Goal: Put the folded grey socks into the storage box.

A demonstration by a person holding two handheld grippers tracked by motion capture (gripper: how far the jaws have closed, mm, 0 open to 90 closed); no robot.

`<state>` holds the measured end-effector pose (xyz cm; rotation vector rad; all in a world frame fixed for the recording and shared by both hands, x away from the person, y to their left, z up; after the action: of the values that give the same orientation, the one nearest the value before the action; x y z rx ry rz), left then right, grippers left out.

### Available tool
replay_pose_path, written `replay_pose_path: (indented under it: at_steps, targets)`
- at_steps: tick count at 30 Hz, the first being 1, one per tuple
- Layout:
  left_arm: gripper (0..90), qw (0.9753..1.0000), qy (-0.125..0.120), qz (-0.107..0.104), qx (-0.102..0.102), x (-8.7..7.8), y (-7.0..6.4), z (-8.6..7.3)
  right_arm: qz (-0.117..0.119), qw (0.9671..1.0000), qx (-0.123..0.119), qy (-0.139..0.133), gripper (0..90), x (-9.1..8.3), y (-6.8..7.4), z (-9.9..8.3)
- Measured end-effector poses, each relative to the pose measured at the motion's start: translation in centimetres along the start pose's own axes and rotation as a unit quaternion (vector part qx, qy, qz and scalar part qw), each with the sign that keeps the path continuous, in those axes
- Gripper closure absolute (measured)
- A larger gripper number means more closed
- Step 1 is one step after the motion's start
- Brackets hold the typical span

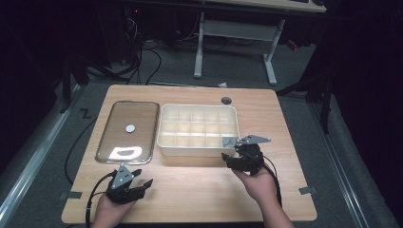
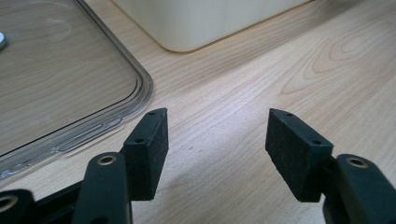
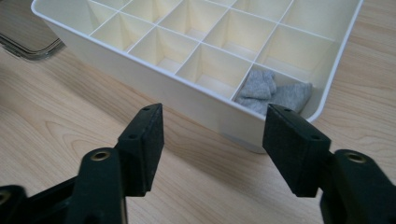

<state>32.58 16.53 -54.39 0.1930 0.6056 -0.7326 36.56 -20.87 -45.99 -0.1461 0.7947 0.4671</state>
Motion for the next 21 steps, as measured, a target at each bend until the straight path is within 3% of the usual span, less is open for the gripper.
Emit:
replay_pose_path:
  at_steps: [3,12,19,21]
  targets:
    - [39.3,0.9999,-0.009,-0.007,0.005,-0.3,-0.5,0.1,-0.005,0.9997,0.005,-0.021,36.6,0.0,0.4,-1.6]
    - [39.1,0.9998,-0.007,-0.01,0.016,-0.2,-1.4,0.1,-0.022,0.9993,-0.001,-0.03,35.1,1.2,1.1,-6.1]
    - [39.1,0.9997,-0.007,-0.012,0.019,-0.1,-1.7,0.1,-0.028,0.9984,0.025,-0.042,31.9,1.5,1.2,-8.5]
    - [39.1,0.9997,-0.004,-0.011,0.019,0.1,-1.7,0.0,-0.029,0.9968,0.032,-0.067,31.2,1.1,1.4,-9.2]
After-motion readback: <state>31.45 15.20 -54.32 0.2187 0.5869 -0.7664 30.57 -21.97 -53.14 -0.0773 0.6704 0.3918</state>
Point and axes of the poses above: each handheld gripper's, and its own axes: x roughly forward along the jaws, z roughly out of its top, y roughly to its left, the point moved 3 cm from there along x, roughly forward along the jaws, and after that the axes turned 2 degrees about y, right-handed, at the moved point
